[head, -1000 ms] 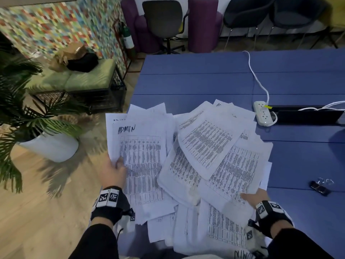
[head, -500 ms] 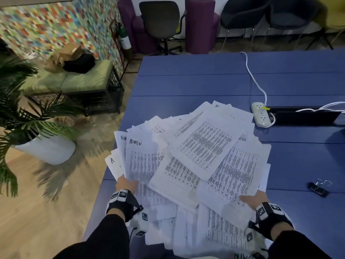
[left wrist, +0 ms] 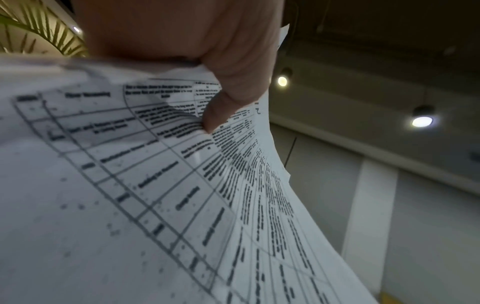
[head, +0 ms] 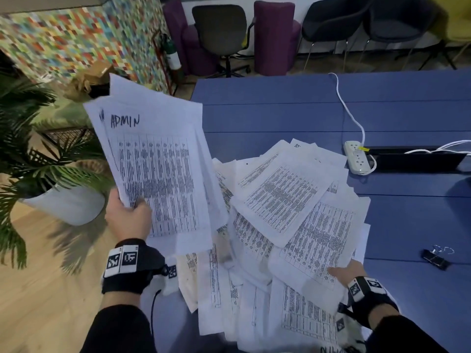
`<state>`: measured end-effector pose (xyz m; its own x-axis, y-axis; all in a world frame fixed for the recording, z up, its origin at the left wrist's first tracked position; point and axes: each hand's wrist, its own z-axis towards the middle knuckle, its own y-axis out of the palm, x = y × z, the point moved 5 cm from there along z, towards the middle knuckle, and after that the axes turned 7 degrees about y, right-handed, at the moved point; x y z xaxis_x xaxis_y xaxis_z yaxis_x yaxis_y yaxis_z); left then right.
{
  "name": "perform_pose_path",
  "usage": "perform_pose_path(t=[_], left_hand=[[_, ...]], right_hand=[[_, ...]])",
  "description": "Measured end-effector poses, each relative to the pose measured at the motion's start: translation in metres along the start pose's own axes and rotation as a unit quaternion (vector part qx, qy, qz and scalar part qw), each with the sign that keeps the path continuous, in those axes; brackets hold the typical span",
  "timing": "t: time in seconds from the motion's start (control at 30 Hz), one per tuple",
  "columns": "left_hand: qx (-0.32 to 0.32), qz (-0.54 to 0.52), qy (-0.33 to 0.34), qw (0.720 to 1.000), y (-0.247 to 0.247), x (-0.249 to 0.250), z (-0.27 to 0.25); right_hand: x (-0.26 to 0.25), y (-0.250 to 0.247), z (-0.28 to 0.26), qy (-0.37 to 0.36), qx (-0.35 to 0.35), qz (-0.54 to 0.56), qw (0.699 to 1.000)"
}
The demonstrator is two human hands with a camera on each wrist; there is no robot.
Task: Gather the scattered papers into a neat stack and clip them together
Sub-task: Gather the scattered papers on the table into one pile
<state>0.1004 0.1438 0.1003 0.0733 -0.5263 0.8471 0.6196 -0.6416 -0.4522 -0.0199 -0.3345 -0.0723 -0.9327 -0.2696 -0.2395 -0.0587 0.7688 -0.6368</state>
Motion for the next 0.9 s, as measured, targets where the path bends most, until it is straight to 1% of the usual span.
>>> perform_pose_path(t=[0.1, 0.2, 0.27, 0.33, 0.4, 0.5, 0.6, 0.63, 0.67, 0.73, 0.8, 0.9], left_hand=[[-0.035, -0.049, -0.033, 0.998, 0.015, 0.009, 0.003], [-0.107, -0.085, -0.098, 0.986, 0.036, 0.016, -0.005], [-0.150, -0.078, -0.136, 0.976, 0.053, 0.017, -0.014], [-0.188, -0.063, -0.161, 0.967, 0.073, 0.014, -0.025], [-0.250, -0.023, -0.159, 0.955, 0.099, 0.006, -0.040], [-0.351, 0.069, -0.149, 0.922, 0.139, -0.024, -0.064], [-0.428, 0.182, -0.161, 0.871, 0.165, -0.060, -0.090], [-0.439, 0.209, -0.161, 0.859, 0.170, -0.070, -0.096], [-0.438, 0.231, -0.161, 0.854, 0.175, -0.080, -0.100], [-0.424, 0.238, -0.157, 0.859, 0.187, -0.102, -0.104], [-0.420, 0.206, -0.176, 0.866, 0.189, -0.091, -0.112], [-0.429, 0.161, -0.171, 0.872, 0.189, -0.063, -0.126]], right_hand=[[-0.001, -0.003, -0.005, -0.003, -0.009, 0.008, 1.000], [-0.003, -0.008, -0.003, -0.016, 0.004, 0.019, 1.000], [-0.005, -0.013, -0.001, -0.040, 0.020, 0.048, 0.998], [-0.006, -0.017, 0.000, -0.058, 0.019, 0.085, 0.995], [-0.006, -0.019, 0.003, -0.060, 0.007, 0.113, 0.992], [-0.008, -0.024, 0.002, -0.050, -0.017, 0.134, 0.990], [-0.007, -0.030, 0.003, -0.021, -0.052, 0.155, 0.986], [-0.005, -0.031, 0.005, -0.005, -0.060, 0.155, 0.986], [-0.003, -0.031, 0.007, 0.010, -0.065, 0.154, 0.986], [-0.002, -0.034, 0.011, 0.026, -0.076, 0.147, 0.986], [-0.003, -0.035, 0.013, 0.033, -0.092, 0.143, 0.985], [-0.012, -0.035, 0.010, 0.003, -0.107, 0.156, 0.982]])
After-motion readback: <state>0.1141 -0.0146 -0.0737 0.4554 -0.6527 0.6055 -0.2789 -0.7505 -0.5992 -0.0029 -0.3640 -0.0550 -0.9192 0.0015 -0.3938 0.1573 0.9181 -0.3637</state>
